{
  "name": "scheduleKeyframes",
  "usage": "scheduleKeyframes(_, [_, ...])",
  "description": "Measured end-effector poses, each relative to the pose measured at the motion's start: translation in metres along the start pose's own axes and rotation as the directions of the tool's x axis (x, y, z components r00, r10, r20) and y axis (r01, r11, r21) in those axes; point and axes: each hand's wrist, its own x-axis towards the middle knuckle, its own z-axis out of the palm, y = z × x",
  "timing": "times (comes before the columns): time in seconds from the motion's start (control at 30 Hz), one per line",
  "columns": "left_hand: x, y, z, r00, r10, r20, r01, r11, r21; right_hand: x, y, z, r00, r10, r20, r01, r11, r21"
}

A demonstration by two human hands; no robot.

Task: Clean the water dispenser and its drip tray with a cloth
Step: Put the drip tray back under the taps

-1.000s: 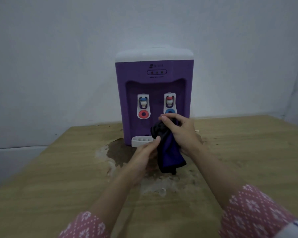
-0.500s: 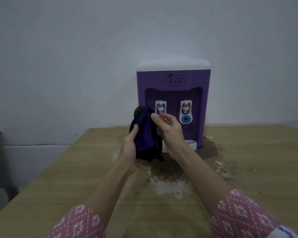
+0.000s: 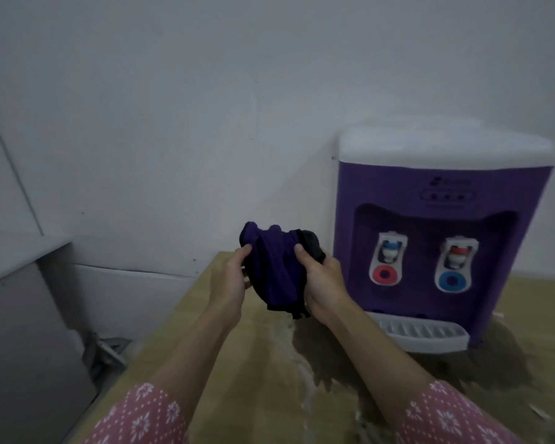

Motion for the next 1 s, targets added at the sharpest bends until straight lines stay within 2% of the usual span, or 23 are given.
scheduleKeyframes(0.1, [0.025,0.028,-0.008,0.992,-0.006,-0.130,0.020,0.994,0.110,0.018,-0.021,0.014,0.999,0.048,-0.018,-0.048,0.999,0.022])
scheduleKeyframes(0.3, [0.048,0.088,0.005,0.981,0.145,-0.132,-0.108,0.960,0.258,0.036,-0.069,0.054,0.997,0.075,-0.016,-0.075,0.997,0.018])
scheduleKeyframes(0.37, [0.048,0.103,0.009,0.974,0.200,-0.104,-0.166,0.949,0.267,0.040,-0.082,0.065,0.996,0.077,-0.045,-0.076,0.997,0.019])
scheduleKeyframes(0.43, [0.050,0.114,0.009,0.981,0.191,-0.036,-0.176,0.951,0.253,0.046,-0.095,0.074,0.994,0.091,-0.061,-0.091,0.996,0.009])
scheduleKeyframes(0.5, [0.053,0.118,0.005,0.988,0.092,0.127,-0.123,0.956,0.267,0.050,-0.103,0.080,0.993,0.110,-0.045,-0.109,0.994,0.030])
scheduleKeyframes(0.57, [0.059,0.119,0.001,0.965,-0.038,0.259,-0.045,0.951,0.307,0.055,-0.107,0.085,0.992,0.121,-0.023,-0.120,0.991,0.059])
scheduleKeyframes(0.67, [0.069,0.124,-0.004,0.954,-0.133,0.269,0.058,0.961,0.269,0.063,-0.109,0.089,0.990,0.141,-0.011,-0.138,0.982,0.128])
scheduleKeyframes(0.77, [0.082,0.127,-0.010,0.960,-0.149,0.237,0.130,0.987,0.093,0.071,-0.106,0.089,0.989,0.150,-0.008,-0.146,0.976,0.164])
scheduleKeyframes(0.83, [0.093,0.127,-0.012,0.955,-0.156,0.251,0.174,0.983,-0.050,0.080,-0.100,0.090,0.991,0.131,-0.018,-0.128,0.984,0.124])
scheduleKeyframes(0.9, [0.104,0.124,-0.014,0.951,-0.179,0.253,0.215,0.969,-0.121,0.089,-0.092,0.092,0.993,0.113,-0.043,-0.110,0.992,0.059])
scheduleKeyframes(0.97, [0.118,0.118,-0.019,0.924,-0.276,0.263,0.323,0.933,-0.155,0.099,-0.083,0.091,0.987,0.152,-0.059,-0.148,0.987,0.069])
scheduleKeyframes(1.0, [0.126,0.114,-0.023,0.890,-0.358,0.281,0.409,0.900,-0.148,0.104,-0.078,0.090,0.979,0.193,-0.061,-0.187,0.977,0.098])
